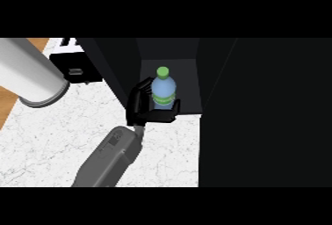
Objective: Pick up the bottled water, place it into the cabinet and close the cabinet
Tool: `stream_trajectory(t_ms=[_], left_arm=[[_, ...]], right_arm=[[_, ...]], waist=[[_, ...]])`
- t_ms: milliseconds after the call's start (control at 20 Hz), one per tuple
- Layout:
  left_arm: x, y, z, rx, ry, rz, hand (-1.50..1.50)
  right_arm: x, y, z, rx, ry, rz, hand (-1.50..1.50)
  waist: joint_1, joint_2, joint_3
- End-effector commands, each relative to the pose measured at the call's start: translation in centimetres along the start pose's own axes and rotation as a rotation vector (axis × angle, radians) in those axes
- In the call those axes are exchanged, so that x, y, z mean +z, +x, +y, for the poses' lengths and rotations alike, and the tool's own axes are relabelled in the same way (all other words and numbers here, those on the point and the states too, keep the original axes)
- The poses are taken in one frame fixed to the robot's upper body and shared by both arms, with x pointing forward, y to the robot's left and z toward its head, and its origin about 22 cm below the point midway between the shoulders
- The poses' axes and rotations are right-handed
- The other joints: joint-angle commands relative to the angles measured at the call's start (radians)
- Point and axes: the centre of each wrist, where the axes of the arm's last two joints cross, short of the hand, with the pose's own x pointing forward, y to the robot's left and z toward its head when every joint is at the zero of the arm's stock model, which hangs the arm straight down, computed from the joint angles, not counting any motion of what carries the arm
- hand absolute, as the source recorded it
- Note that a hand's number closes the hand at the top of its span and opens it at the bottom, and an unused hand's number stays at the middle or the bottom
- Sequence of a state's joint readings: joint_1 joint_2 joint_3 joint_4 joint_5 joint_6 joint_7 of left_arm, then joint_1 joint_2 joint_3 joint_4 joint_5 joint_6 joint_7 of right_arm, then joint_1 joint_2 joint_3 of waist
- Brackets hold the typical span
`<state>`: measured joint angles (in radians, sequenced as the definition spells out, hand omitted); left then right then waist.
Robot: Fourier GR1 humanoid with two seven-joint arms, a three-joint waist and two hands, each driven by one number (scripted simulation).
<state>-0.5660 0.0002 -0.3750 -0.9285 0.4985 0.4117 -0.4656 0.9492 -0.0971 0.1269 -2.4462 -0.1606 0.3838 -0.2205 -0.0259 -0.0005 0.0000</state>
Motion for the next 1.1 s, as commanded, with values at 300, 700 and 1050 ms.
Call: stream_trajectory(t_ms=[300, 700, 1050], left_arm=[[-5.4, 2.4, -2.8, -0.133, 0.109, 0.066, 1.50], [-8.2, 2.2, -2.1, -0.388, 0.098, 0.035, 1.50], [-9.0, 1.6, 1.7, -0.377, 0.284, 0.131, 1.50]], right_arm=[[0.2, 0.9, -0.5, -0.025, 0.006, -0.055, -1.50], [-1.0, 1.2, -1.3, -0.005, 0.031, -0.062, -1.50], [-0.2, 1.0, -2.1, -0.011, 0.041, -0.049, -1.50]], waist=[[-0.025, 0.006, 0.000], [-0.032, 0.019, 0.000], [-0.053, 0.026, -0.001]])
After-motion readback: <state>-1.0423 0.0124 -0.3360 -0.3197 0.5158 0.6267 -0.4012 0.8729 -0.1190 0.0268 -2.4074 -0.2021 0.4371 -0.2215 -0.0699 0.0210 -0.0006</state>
